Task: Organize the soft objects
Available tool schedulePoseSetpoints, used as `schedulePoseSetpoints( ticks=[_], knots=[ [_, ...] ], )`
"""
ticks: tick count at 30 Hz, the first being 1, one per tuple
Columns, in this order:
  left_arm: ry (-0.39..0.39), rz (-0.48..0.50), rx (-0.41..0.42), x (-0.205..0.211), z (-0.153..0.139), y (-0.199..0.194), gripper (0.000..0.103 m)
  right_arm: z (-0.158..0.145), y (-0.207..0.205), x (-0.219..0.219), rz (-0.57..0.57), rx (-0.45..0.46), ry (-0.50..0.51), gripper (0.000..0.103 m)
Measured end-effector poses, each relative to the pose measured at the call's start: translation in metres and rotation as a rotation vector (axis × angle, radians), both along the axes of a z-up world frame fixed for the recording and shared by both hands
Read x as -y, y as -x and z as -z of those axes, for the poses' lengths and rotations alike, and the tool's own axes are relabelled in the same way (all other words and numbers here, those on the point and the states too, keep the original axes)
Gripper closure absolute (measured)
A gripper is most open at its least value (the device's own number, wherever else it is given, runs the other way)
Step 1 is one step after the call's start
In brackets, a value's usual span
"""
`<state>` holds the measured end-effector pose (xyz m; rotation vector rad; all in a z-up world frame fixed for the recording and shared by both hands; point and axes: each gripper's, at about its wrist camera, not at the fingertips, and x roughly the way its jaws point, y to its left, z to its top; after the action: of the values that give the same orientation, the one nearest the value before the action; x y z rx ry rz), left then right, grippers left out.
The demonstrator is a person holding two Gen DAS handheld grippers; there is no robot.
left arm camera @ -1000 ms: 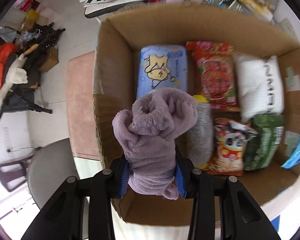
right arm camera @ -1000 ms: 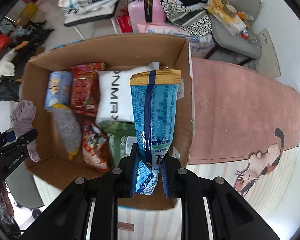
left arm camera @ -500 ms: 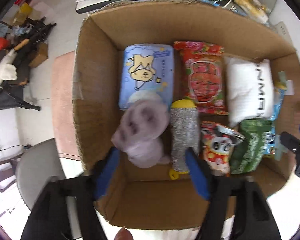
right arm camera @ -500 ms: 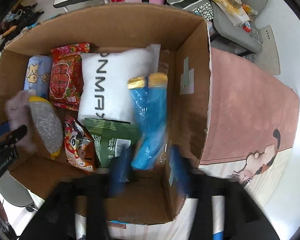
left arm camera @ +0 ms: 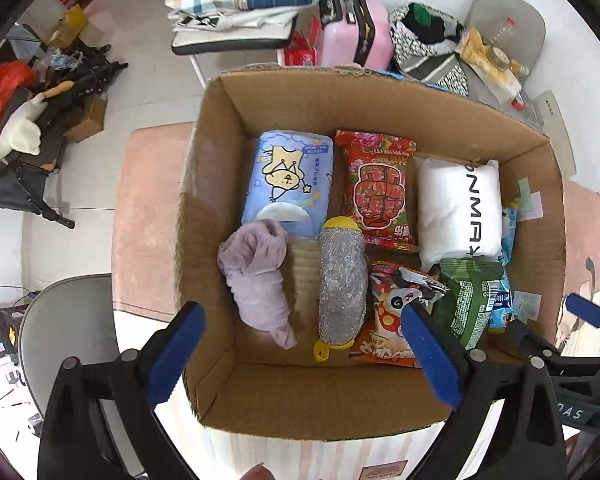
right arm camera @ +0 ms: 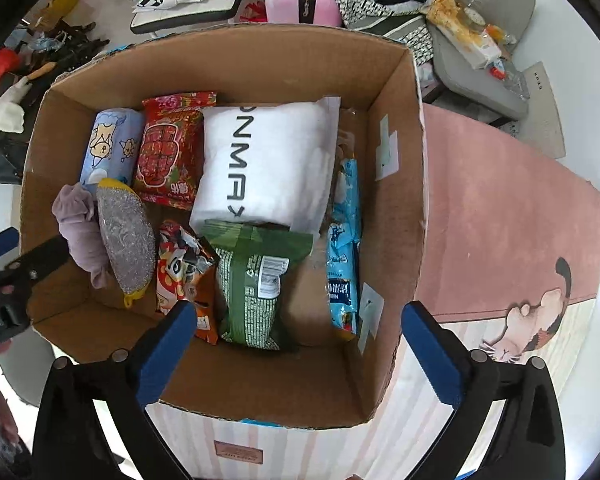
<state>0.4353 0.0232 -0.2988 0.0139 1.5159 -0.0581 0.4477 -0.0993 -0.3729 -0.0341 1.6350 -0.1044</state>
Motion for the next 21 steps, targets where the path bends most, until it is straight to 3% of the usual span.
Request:
schedulePoseSetpoints(
  ticks=[11,21],
  knots=[
    [-0.041,0.006,0.089,0.008,-0.028,0.027,0.003,-0.016,0.025,0.001,0.036,0.075,0.005,0.000],
    [-0.040,0.030,0.274,0.017,-0.115,0.093,0.003,-0.099,0.072,-0.003,0.025,0.256,-0.005,0.000]
  ],
)
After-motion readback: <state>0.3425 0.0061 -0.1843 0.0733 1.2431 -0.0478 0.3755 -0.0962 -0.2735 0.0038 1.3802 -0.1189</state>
